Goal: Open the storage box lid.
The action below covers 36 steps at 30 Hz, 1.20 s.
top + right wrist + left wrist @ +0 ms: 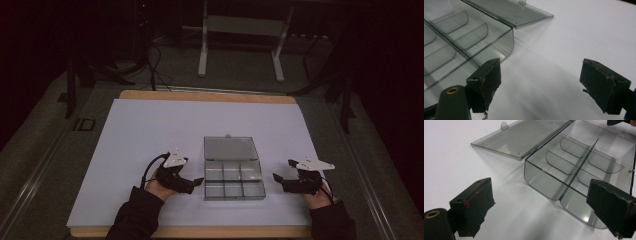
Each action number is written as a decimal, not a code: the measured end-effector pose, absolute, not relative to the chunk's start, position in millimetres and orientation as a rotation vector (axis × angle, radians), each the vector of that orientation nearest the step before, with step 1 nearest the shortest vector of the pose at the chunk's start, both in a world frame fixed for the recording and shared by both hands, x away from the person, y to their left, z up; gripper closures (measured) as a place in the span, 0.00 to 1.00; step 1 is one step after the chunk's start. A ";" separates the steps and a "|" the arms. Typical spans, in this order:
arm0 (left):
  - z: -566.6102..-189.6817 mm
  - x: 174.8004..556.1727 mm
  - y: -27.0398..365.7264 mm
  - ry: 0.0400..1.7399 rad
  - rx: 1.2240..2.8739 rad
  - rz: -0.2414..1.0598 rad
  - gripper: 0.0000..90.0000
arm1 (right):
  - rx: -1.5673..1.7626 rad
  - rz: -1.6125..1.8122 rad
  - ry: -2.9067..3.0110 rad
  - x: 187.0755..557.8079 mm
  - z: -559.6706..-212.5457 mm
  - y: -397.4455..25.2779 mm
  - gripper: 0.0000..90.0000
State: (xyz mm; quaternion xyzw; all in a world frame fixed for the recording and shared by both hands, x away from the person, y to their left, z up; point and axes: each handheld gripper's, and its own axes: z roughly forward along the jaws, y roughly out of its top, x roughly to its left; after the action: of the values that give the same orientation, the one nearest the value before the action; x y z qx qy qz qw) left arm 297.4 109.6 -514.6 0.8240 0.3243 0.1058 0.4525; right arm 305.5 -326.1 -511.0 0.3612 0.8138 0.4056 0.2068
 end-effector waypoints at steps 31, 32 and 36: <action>-538.1 266.6 138.9 0.824 2.049 0.315 0.09 | 1.054 1.086 2.217 281.5 -532.1 -352.9 0.16; -538.5 265.9 137.9 0.818 2.059 0.324 0.09 | 1.055 1.082 2.215 281.3 -532.2 -352.7 0.16; -538.6 264.2 137.5 0.814 2.056 0.343 0.09 | 1.056 1.073 2.213 281.9 -533.0 -352.0 0.16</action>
State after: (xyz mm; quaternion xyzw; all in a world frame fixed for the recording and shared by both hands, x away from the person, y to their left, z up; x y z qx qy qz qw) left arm 264.2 137.5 -538.6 0.8266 0.3274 0.1378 0.4366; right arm 281.9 -352.0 -533.0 0.3841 0.8046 0.3900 0.2304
